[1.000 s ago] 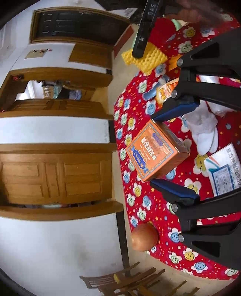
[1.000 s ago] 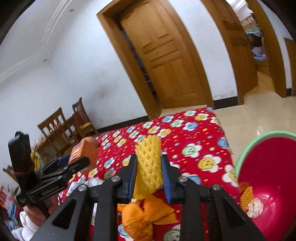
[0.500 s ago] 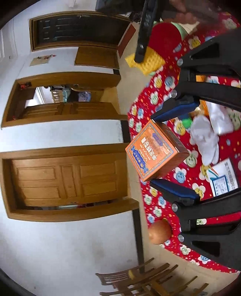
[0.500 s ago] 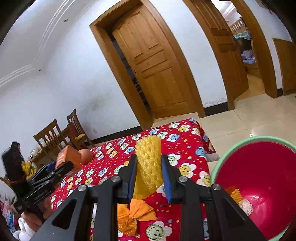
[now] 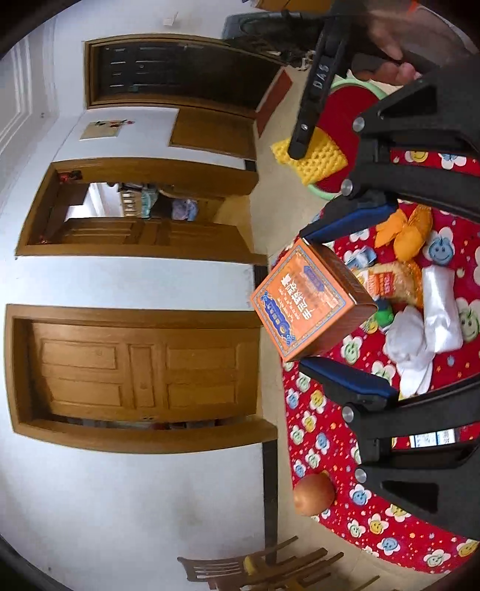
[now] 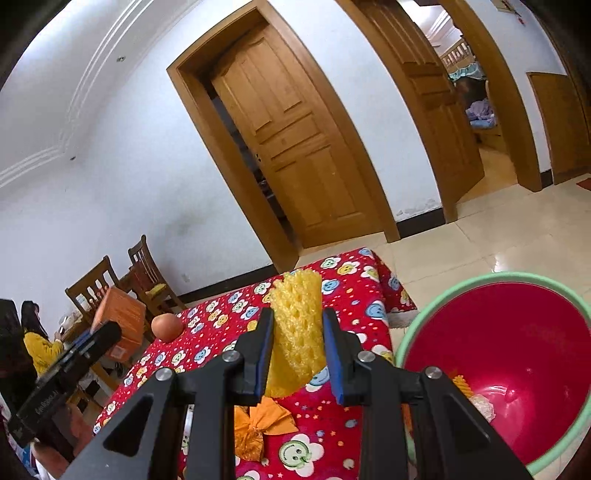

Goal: Collect trash
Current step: 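Carry the orange box and foam net over the red basin with both tools, then open the right tool to drop the foam net while the left tool drops the box into the basin, then move both open tools back over the table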

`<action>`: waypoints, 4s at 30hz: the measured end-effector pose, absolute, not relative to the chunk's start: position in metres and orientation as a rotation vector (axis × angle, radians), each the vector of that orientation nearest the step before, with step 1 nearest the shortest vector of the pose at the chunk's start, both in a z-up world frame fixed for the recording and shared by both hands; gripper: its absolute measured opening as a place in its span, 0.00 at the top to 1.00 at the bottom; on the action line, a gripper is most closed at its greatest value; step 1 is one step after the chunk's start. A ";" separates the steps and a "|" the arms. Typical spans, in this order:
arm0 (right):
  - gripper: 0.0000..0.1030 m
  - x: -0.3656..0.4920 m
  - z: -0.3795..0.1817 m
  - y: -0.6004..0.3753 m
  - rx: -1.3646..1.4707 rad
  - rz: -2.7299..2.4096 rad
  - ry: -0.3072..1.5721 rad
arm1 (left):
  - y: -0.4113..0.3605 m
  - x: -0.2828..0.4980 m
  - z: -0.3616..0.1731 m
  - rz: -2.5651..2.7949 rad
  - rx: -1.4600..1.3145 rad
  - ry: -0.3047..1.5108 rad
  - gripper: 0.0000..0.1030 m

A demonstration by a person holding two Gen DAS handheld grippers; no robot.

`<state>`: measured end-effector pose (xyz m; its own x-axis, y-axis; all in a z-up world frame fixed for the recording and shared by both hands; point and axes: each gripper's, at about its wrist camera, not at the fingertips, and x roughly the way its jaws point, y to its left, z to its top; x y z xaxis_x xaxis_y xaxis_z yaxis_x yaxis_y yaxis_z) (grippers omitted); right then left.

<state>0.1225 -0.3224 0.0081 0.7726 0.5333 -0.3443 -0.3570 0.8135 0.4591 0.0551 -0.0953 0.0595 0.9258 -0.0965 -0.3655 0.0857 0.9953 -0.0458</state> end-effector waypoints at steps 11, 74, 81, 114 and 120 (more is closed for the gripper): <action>0.72 0.112 0.004 -0.353 0.430 0.420 0.466 | -0.145 0.054 0.062 -0.185 0.076 0.360 0.38; 0.31 0.117 -0.056 -0.414 0.398 0.264 0.680 | -0.283 0.127 0.001 -0.434 -0.120 0.611 0.38; 0.24 0.112 -0.050 -0.417 0.385 0.219 0.663 | -0.282 0.125 0.004 -0.429 -0.126 0.599 0.38; 0.03 0.098 -0.042 -0.443 0.405 0.101 0.582 | -0.274 0.129 0.004 -0.411 -0.155 0.585 0.02; 0.01 0.097 -0.038 -0.437 0.357 0.088 0.572 | -0.271 0.132 0.003 -0.408 -0.169 0.600 0.02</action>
<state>0.0973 -0.4375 -0.0384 0.8389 0.1794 -0.5139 0.0169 0.9351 0.3540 0.1318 -0.2708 0.0030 0.7489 -0.4196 -0.5129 0.3231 0.9070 -0.2702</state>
